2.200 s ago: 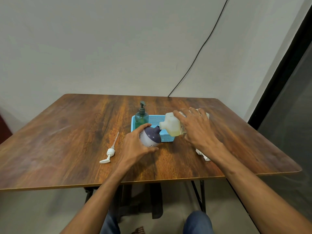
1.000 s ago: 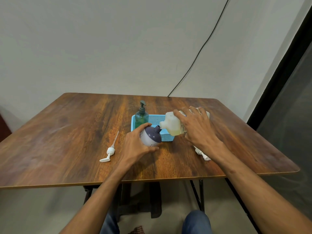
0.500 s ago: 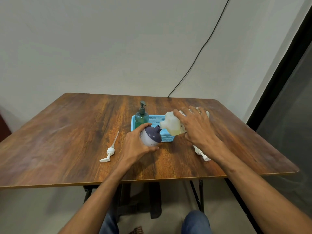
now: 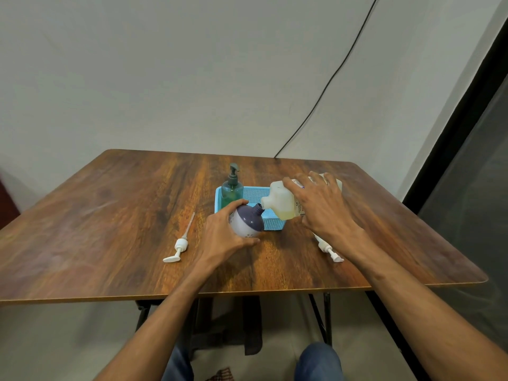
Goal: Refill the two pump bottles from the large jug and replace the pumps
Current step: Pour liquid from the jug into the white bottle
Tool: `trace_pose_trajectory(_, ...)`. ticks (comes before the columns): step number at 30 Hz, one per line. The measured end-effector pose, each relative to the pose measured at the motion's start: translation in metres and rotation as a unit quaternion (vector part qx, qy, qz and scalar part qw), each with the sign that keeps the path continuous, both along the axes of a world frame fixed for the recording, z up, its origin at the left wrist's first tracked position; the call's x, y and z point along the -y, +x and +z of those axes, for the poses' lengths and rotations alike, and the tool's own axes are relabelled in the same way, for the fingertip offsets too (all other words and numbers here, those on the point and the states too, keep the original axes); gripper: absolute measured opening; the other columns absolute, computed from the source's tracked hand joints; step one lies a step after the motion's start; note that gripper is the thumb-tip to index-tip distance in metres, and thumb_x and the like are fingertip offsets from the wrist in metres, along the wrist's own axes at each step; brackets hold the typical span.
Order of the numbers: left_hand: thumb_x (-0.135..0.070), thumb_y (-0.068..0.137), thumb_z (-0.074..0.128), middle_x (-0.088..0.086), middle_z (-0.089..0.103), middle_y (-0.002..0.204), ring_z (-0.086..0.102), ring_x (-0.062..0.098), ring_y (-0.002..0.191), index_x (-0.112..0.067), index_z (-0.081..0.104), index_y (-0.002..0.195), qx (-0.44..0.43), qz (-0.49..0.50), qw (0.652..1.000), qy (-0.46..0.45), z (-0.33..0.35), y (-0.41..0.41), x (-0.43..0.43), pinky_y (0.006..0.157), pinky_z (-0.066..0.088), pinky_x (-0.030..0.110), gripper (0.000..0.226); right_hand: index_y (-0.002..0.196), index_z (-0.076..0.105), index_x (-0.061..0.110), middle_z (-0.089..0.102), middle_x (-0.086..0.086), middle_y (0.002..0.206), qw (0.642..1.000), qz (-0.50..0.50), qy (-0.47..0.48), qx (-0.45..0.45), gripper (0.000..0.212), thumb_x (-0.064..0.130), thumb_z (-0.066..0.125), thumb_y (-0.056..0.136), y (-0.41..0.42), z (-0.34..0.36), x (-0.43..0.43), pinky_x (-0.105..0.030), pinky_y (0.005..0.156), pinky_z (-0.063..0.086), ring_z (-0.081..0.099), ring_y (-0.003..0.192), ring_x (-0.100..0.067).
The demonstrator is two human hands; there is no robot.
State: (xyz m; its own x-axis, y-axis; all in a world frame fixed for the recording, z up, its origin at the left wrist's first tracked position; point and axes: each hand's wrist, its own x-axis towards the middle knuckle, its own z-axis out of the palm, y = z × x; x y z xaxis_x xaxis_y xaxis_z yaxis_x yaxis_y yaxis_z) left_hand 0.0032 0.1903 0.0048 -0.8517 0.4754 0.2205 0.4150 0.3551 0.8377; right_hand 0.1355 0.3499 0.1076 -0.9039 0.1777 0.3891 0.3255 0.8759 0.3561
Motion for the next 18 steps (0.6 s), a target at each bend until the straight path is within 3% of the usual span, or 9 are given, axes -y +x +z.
trace_pose_trajectory(3, -0.071, 0.048, 0.065, -0.004, 0.055, 0.121, 0.053, 0.013, 0.107, -0.031, 0.042, 0.123, -0.022, -0.058, 0.996, 0.056, -0.003, 0.006, 0.013, 0.106, 0.041, 0.033, 0.088, 0.139, 0.043, 0.026, 0.055, -0.007, 0.138, 1.000, -0.001, 0.003, -0.001, 0.081, 0.020, 0.083, 0.069, 0.000, 0.001, 0.000, -0.054, 0.101, 0.038, 0.050, 0.124, -0.036)
trace_pose_trajectory(6, -0.072, 0.047, 0.063, 0.010, 0.061, 0.128, 0.053, 0.015, 0.108, -0.031, 0.042, 0.122, -0.023, -0.058, 0.995, 0.075, -0.003, 0.008, 0.017, 0.110, 0.043, 0.044, 0.088, 0.140, 0.043, 0.025, 0.054, -0.008, 0.140, 1.000, 0.002, 0.000, -0.002, 0.080, 0.021, 0.083, 0.071, 0.000, 0.001, 0.000, -0.054, 0.103, 0.036, 0.049, 0.126, -0.037)
trace_pose_trajectory(13, -0.088, 0.043, 0.062, 0.006, 0.061, 0.126, 0.053, 0.012, 0.106, -0.036, 0.041, 0.121, -0.042, -0.062, 0.995, 0.069, 0.003, 0.010, 0.017, 0.105, 0.044, 0.038, 0.096, 0.140, 0.045, 0.025, 0.055, -0.008, 0.138, 1.000, 0.002, 0.004, -0.006, 0.079, 0.018, 0.083, 0.070, 0.001, 0.002, -0.002, -0.055, 0.103, 0.036, 0.050, 0.126, -0.038)
trace_pose_trajectory(18, -0.084, 0.045, 0.063, 0.008, 0.062, 0.129, 0.053, 0.011, 0.107, -0.032, 0.044, 0.124, -0.043, -0.061, 0.995, 0.062, 0.007, 0.015, 0.019, 0.105, 0.044, 0.037, 0.096, 0.142, 0.042, 0.025, 0.053, -0.009, 0.141, 1.000, -0.001, 0.000, 0.002, 0.080, 0.020, 0.082, 0.073, 0.001, 0.003, -0.002, -0.056, 0.106, 0.034, 0.047, 0.130, -0.038)
